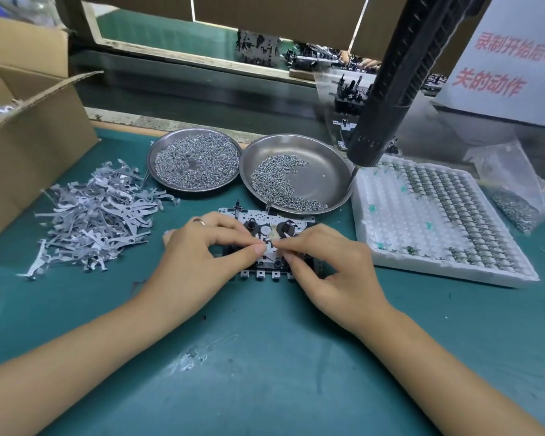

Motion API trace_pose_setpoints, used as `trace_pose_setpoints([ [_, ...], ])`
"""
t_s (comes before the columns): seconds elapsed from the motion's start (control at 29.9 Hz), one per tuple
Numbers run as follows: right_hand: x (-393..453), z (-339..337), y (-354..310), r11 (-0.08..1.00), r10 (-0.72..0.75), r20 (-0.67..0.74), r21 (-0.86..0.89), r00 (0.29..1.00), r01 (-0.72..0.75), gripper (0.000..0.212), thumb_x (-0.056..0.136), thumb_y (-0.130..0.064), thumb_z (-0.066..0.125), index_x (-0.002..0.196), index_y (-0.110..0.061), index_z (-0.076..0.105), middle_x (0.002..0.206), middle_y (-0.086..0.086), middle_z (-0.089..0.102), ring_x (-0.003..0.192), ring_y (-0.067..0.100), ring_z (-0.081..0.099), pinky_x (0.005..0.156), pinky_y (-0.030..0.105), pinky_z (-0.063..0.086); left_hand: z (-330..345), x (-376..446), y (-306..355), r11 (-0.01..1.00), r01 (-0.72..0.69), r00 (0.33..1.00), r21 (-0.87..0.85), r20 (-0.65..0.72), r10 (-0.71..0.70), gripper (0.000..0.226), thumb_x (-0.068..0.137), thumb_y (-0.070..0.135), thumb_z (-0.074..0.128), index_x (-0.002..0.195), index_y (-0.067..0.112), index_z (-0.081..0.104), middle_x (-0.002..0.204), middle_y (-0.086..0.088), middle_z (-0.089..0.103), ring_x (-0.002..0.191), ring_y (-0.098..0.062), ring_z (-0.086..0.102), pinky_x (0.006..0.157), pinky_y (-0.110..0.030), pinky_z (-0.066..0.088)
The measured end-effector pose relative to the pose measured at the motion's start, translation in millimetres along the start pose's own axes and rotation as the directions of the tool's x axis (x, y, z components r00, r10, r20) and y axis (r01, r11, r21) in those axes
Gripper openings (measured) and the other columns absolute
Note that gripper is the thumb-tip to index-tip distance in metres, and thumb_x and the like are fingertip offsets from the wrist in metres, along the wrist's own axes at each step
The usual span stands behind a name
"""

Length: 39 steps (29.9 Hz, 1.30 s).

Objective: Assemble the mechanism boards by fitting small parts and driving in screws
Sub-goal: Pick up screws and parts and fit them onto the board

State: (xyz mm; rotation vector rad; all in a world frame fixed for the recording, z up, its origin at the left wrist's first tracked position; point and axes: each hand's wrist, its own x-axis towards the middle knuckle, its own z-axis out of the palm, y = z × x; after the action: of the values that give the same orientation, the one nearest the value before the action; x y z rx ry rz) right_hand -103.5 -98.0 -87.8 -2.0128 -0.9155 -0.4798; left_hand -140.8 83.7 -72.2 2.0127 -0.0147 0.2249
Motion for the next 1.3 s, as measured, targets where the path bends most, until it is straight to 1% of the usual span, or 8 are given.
trace_pose_setpoints([
  [0.2,-1,-2,1,0.997,-0.059,0.059,-0.045,0.996,0.062,0.018,0.077,-0.005,0.073,0.094,-0.009,0.074,0.073,0.001,0.067,0.075,0.017,0.057,0.069,0.024,0.05,0,-2,4,0.997,-0.033,0.999,0.071,-0.034,0.036,0.01,0.07,0.04,0.081,0.069,0.045,0.073,0.084,0.019,0.063,0.094,-0.008,0.058,0.099,-0.052,0.034],
  [0.47,-4,2,0,0.992,-0.026,0.033,-0.124,0.999,0.03,0.01,0.079,-0.01,0.072,0.086,-0.004,0.075,0.085,0.006,0.066,0.077,0.017,0.061,0.071,0.019,0.048,-4,0,6,0.992,-0.051,0.999,0.117,-0.006,0.052,0.013,0.061,0.048,0.068,0.072,0.054,0.067,0.09,0.026,0.061,0.093,-0.003,0.056,0.1,-0.05,0.034],
  [0.67,-5,4,-4,0.972,-0.041,0.096,-0.228,0.994,0.062,0.008,0.083,-0.004,0.065,0.081,0.003,0.07,0.086,0.011,0.064,0.079,0.028,0.06,0.073,0.034,0.048,-3,4,6,0.989,-0.083,0.997,0.124,0.021,0.081,0.011,0.062,0.048,0.068,0.072,0.05,0.068,0.089,0.028,0.059,0.092,-0.006,0.055,0.1,-0.051,0.033],
  [0.8,-4,4,-8,0.964,-0.042,0.117,-0.258,0.992,0.071,0.008,0.083,-0.002,0.063,0.081,0.004,0.068,0.086,0.012,0.064,0.079,0.031,0.06,0.072,0.037,0.048,-4,5,6,0.989,-0.096,0.995,0.114,0.033,0.093,0.022,0.056,0.061,0.062,0.074,0.05,0.068,0.087,0.028,0.06,0.092,-0.007,0.056,0.099,-0.052,0.034],
  [1.04,-4,6,-9,0.954,-0.04,0.109,-0.291,0.993,0.07,0.007,0.082,-0.002,0.063,0.08,0.003,0.067,0.084,0.012,0.064,0.076,0.031,0.06,0.068,0.038,0.049,-3,7,4,0.99,-0.099,0.995,0.102,0.028,0.096,0.011,0.061,0.046,0.07,0.072,0.046,0.07,0.083,0.025,0.062,0.084,-0.003,0.059,0.099,-0.052,0.035],
  [1.14,-4,5,-8,0.981,0.047,0.058,-0.192,0.997,-0.035,0.003,0.079,-0.002,0.069,0.077,-0.001,0.07,0.082,0.006,0.064,0.077,0.022,0.06,0.072,0.026,0.046,-5,9,3,0.989,-0.103,0.994,0.104,0.058,0.097,0.015,0.06,0.05,0.07,0.073,0.044,0.071,0.083,0.025,0.061,0.084,-0.004,0.059,0.098,-0.053,0.036],
  [1.2,-2,2,-7,0.99,0.141,0.023,-0.019,0.99,-0.141,0.005,0.08,-0.005,0.069,0.077,-0.002,0.071,0.081,0.004,0.064,0.076,0.016,0.059,0.072,0.02,0.045,-6,10,1,0.99,-0.104,0.993,0.096,0.07,0.098,0.013,0.06,0.047,0.072,0.072,0.041,0.072,0.081,0.024,0.062,0.082,-0.005,0.06,0.098,-0.051,0.037],
  [1.3,2,-2,-4,0.948,0.267,0.019,0.176,0.963,-0.266,0.011,0.086,-0.007,0.066,0.079,0.001,0.07,0.08,0.008,0.065,0.077,0.021,0.06,0.073,0.031,0.048,-6,11,-1,0.991,-0.102,0.993,0.087,0.066,0.096,0.009,0.061,0.043,0.073,0.069,0.039,0.073,0.079,0.021,0.063,0.079,-0.006,0.061,0.095,-0.044,0.041],
])
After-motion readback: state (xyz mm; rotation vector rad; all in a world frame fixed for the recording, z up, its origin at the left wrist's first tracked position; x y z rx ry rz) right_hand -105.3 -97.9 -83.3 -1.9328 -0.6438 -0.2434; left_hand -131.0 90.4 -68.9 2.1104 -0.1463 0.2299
